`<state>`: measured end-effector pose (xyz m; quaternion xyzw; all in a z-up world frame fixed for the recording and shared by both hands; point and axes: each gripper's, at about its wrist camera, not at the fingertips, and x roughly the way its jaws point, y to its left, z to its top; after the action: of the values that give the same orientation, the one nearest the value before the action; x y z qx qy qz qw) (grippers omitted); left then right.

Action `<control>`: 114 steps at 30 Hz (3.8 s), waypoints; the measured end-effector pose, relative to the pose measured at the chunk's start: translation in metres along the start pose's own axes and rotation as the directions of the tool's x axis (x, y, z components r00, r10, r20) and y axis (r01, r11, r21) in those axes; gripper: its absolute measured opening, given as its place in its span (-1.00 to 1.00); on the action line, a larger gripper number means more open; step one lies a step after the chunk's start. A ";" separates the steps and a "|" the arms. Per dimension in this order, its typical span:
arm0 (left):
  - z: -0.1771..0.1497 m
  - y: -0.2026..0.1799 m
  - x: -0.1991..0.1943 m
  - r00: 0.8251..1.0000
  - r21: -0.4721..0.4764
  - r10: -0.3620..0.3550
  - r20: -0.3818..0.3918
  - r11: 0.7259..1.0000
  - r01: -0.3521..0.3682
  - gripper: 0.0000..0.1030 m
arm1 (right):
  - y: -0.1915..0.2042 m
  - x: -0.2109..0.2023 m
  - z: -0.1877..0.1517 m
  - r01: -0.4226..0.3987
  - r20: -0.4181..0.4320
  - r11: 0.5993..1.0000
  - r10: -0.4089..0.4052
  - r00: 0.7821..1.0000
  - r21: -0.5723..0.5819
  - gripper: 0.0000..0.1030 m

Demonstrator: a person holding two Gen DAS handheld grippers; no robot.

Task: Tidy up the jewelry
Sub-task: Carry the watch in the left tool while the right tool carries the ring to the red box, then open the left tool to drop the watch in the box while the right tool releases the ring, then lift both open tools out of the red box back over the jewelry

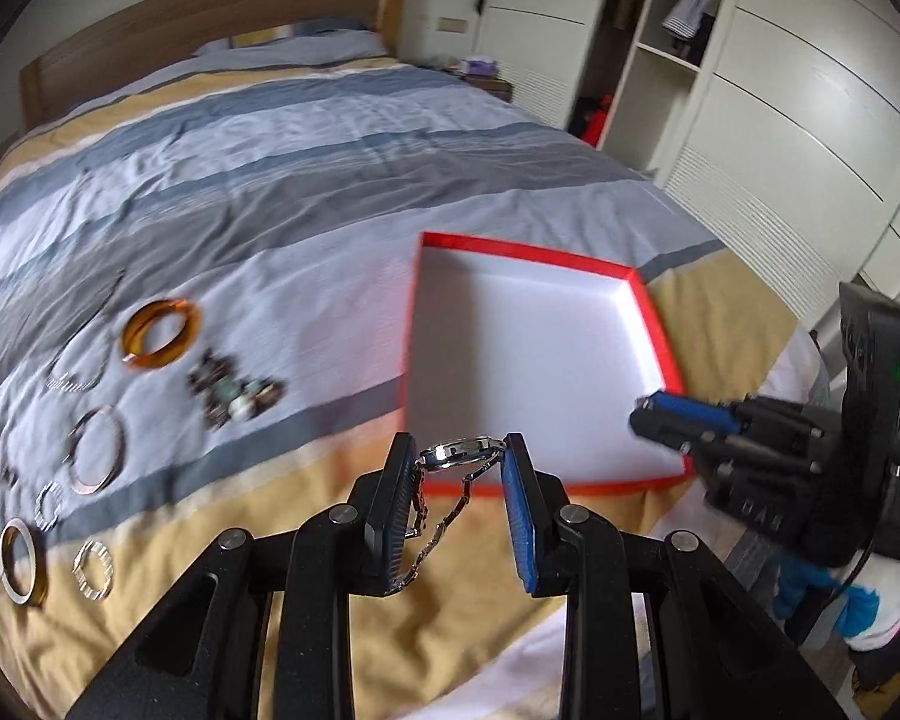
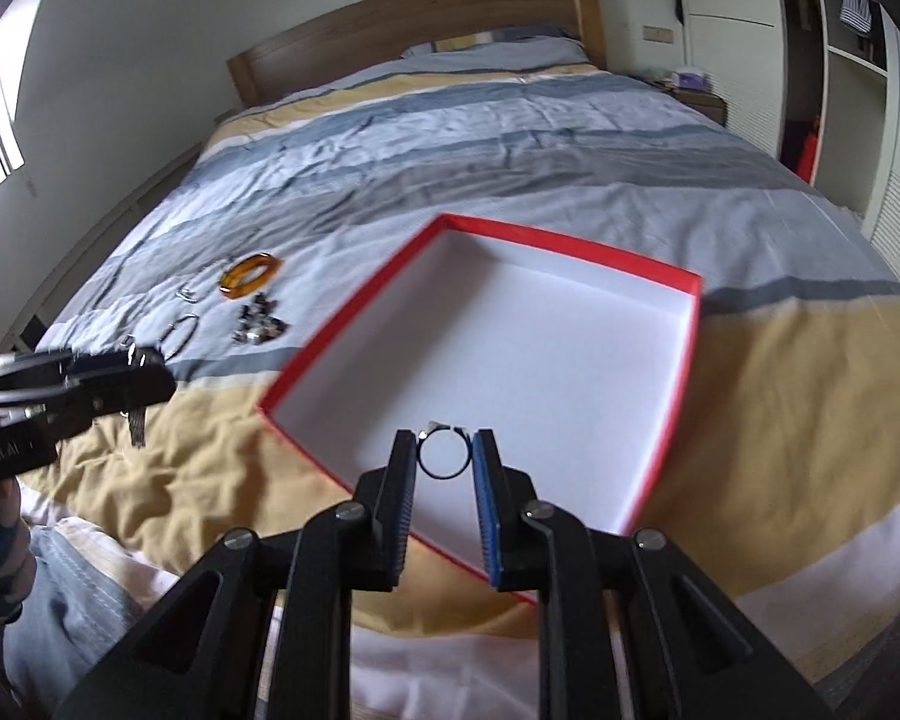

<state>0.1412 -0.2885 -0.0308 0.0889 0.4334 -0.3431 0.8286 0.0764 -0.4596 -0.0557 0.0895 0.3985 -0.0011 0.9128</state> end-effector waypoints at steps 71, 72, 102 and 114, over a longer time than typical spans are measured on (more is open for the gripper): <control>-0.011 -0.086 -0.165 0.928 -0.018 0.284 0.240 0.957 -0.288 0.58 | 0.041 -0.242 -0.026 0.072 0.352 0.995 -0.093 0.932 0.074 -0.24; -0.013 -0.086 -0.175 0.922 -0.020 0.289 0.256 0.956 -0.294 0.60 | 0.044 -0.248 -0.026 0.063 0.371 0.995 -0.088 0.924 0.080 -0.21; -0.159 0.096 -0.229 0.871 -0.283 0.470 0.144 0.863 -0.418 0.74 | 0.116 -0.157 -0.012 -0.076 0.269 0.997 0.079 0.960 -0.024 -0.06; -0.228 0.164 -0.232 0.829 -0.413 0.559 0.011 0.757 -0.505 0.74 | 0.155 -0.100 -0.008 -0.123 0.156 0.986 0.140 0.978 -0.113 -0.06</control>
<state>0.0072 0.0497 -0.0137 0.0173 0.3931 -0.0040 0.9193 0.0138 -0.3131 0.0373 0.0682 0.3148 0.0727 0.9439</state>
